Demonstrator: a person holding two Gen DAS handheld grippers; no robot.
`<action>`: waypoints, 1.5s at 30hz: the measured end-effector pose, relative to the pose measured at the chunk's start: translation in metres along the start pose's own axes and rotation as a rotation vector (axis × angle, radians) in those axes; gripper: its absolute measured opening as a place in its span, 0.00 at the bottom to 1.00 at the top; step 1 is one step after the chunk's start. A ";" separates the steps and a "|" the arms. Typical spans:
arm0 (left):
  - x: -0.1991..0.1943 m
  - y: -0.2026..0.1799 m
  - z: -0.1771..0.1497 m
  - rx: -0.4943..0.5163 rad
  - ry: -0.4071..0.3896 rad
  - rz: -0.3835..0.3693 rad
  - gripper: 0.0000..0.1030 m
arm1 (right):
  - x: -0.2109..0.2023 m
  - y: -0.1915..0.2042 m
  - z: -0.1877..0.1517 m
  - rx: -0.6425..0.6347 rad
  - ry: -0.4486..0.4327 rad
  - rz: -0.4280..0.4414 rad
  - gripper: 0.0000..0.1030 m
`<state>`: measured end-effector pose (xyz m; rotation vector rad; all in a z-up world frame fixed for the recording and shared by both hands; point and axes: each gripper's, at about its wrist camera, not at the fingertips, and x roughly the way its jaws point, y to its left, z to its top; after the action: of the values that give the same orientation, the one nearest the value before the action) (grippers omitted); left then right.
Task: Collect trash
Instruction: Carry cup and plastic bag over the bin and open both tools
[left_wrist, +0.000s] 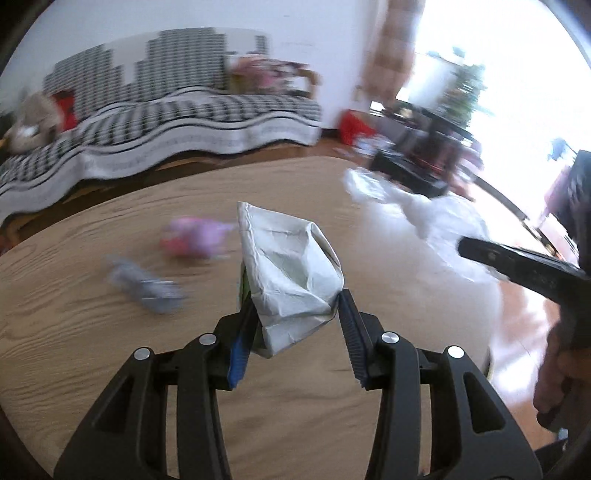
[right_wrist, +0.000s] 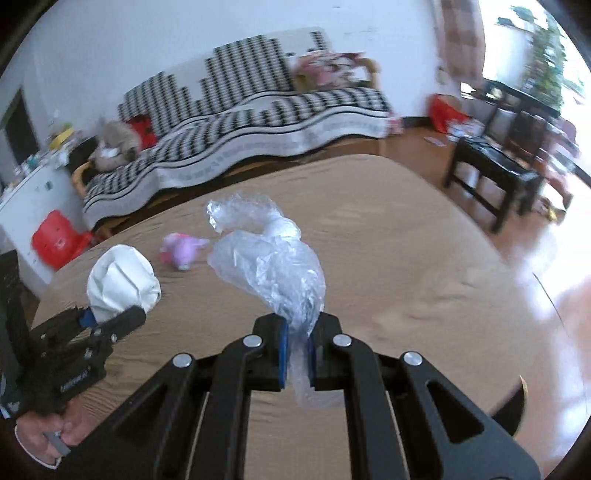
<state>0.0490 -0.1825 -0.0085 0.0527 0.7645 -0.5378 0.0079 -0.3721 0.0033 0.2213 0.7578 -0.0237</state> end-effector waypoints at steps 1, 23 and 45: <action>0.004 -0.016 -0.001 0.021 0.002 -0.021 0.42 | -0.011 -0.020 -0.005 0.022 -0.006 -0.026 0.08; 0.086 -0.307 -0.071 0.367 0.159 -0.403 0.42 | -0.117 -0.306 -0.147 0.495 0.081 -0.273 0.08; 0.140 -0.337 -0.087 0.394 0.256 -0.390 0.43 | -0.087 -0.327 -0.158 0.566 0.179 -0.256 0.08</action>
<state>-0.0863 -0.5152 -0.1170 0.3480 0.9143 -1.0634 -0.1958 -0.6632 -0.1110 0.6695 0.9433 -0.4708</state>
